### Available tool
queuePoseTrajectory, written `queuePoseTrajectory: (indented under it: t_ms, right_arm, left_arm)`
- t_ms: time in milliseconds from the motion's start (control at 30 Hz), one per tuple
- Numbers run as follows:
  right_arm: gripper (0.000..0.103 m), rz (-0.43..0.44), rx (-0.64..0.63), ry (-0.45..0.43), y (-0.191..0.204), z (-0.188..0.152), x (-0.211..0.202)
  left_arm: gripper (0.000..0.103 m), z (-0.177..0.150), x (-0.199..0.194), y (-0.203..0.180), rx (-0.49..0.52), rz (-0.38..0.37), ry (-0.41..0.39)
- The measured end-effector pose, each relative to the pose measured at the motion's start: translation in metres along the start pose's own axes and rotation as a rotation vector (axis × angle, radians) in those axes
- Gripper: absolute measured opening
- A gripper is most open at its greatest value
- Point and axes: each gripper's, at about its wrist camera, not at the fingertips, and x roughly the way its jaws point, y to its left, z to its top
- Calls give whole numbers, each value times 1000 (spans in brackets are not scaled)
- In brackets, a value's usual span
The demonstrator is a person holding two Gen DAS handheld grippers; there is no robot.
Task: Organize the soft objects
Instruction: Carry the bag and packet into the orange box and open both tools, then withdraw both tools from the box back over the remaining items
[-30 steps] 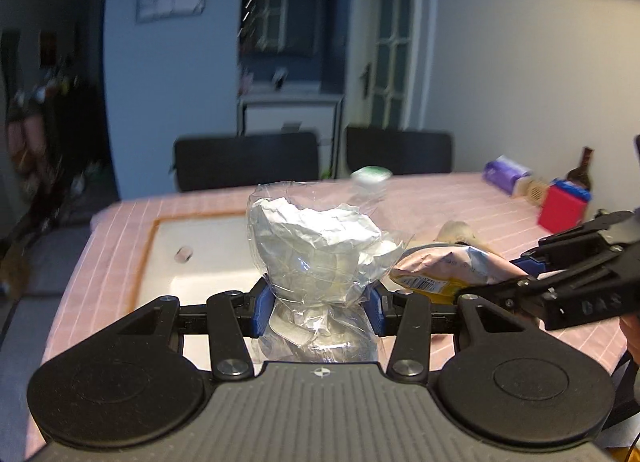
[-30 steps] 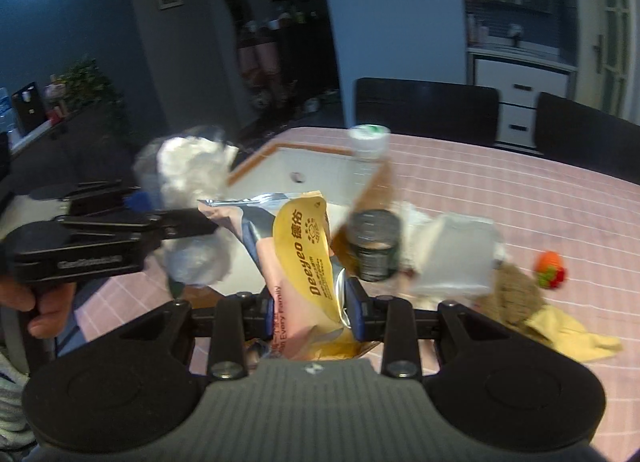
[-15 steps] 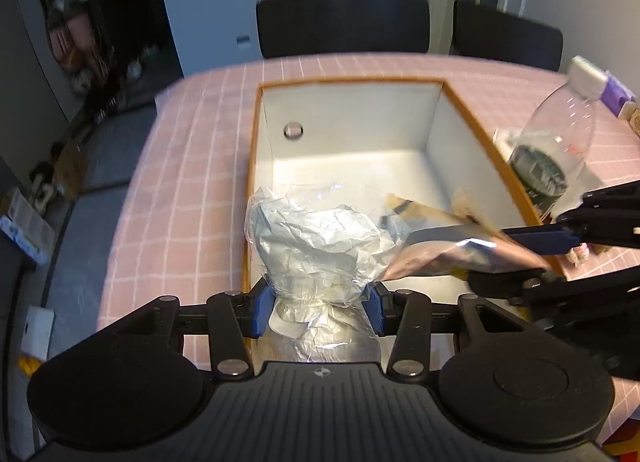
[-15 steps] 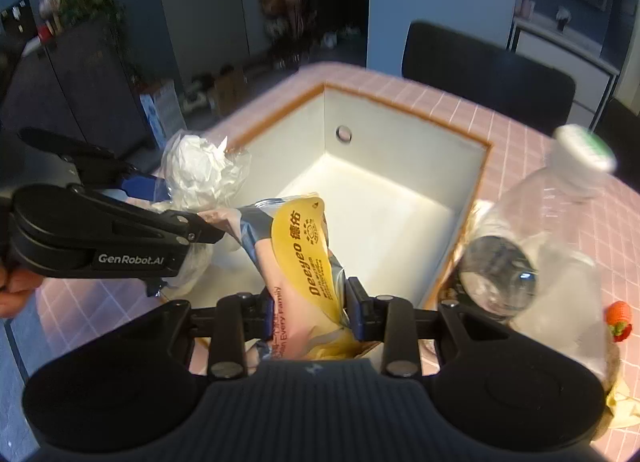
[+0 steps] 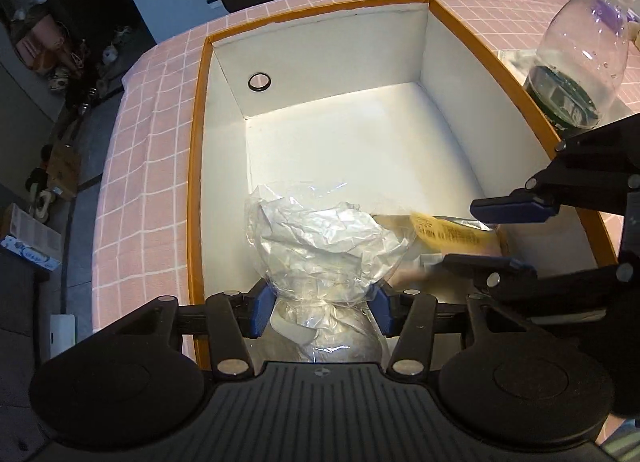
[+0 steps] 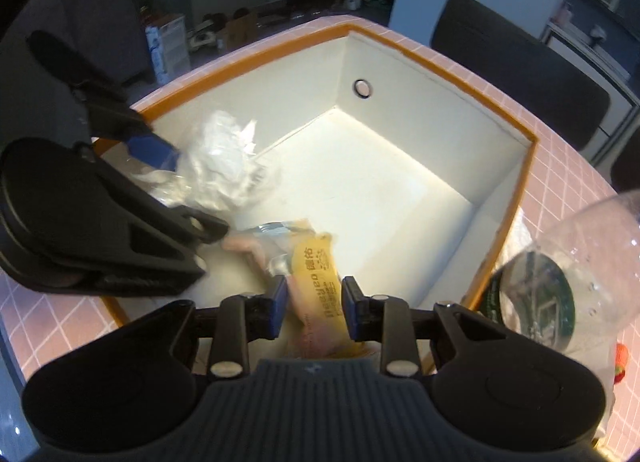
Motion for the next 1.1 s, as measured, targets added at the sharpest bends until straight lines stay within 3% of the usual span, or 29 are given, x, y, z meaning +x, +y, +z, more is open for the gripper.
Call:
queuePoseTrajectory:
  t_ms: [67, 400, 567, 700, 833, 1000, 1100]
  right_arm:
    - [30, -19, -17, -12, 3, 2, 0]
    - [53, -59, -72, -108, 4, -9, -32]
    - [57, -74, -79, -154, 3, -20, -58]
    - [65, -83, -63, -218, -2, -33, -85]
    - [65, -94, -18, -283, -12, -51, -112]
    - [65, -100, 53, -330, -28, -83, -141]
    - [72, -120, 97, -353, -40, -105, -157]
  left_arm:
    - [64, -1, -2, -1, 9, 8, -2]
    - [85, 1, -19, 6, 12, -8, -26]
    - [86, 1, -38, 6, 17, -4, -75]
    - [86, -2, -57, 4, 13, -4, -150]
    - [86, -10, -77, -5, 2, 1, -262]
    - [85, -25, -104, -32, 32, -35, -411]
    - [85, -34, -119, -55, 67, -75, -491]
